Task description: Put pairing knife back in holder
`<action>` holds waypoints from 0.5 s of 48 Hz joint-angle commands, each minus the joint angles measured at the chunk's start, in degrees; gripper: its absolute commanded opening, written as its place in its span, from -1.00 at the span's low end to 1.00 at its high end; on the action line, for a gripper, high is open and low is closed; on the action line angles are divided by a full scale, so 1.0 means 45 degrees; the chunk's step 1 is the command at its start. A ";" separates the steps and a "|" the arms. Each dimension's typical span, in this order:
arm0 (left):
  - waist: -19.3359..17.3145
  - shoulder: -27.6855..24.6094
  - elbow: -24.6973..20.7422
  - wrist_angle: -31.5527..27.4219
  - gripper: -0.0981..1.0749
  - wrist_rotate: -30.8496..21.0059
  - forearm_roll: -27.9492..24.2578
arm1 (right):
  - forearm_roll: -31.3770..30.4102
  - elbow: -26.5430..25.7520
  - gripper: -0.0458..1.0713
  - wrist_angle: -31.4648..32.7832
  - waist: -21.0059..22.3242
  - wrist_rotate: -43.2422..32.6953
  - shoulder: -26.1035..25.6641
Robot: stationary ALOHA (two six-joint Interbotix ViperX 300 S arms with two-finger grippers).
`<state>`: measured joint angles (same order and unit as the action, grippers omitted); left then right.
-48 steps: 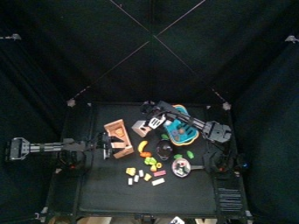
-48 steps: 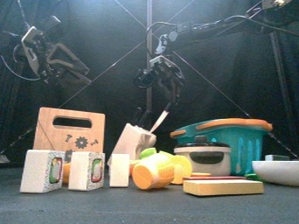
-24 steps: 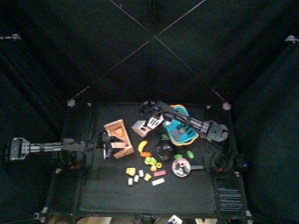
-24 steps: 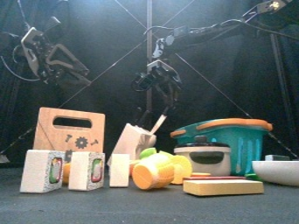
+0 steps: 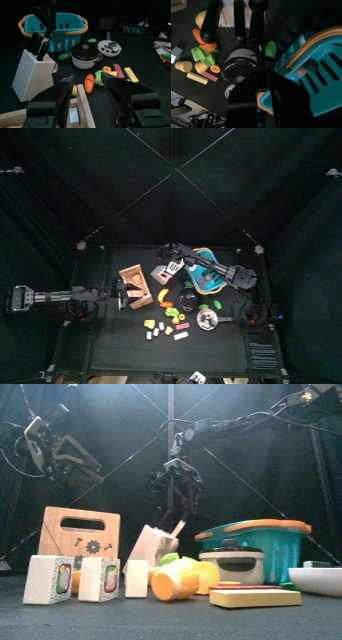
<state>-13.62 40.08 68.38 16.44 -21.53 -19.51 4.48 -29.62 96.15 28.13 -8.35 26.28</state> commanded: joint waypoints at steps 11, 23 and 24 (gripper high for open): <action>-0.0059 -0.0020 -0.0137 0.0059 0.62 -0.0020 0.0020 | -0.0332 -0.0723 -0.09 -0.0117 -0.0020 0.0059 -0.0078; -0.0039 -0.0020 -0.0117 0.0020 0.62 -0.0020 0.0020 | -0.0391 -0.0859 -0.09 -0.0312 -0.0020 0.0078 0.0137; -0.0059 -0.0020 -0.0117 0.0000 0.62 -0.0020 0.0020 | -0.0410 -0.0859 -0.09 -0.0312 -0.0020 0.0078 0.0137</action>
<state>-13.71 40.08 68.47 16.35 -21.62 -19.51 2.72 -31.73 95.19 28.04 -8.17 28.13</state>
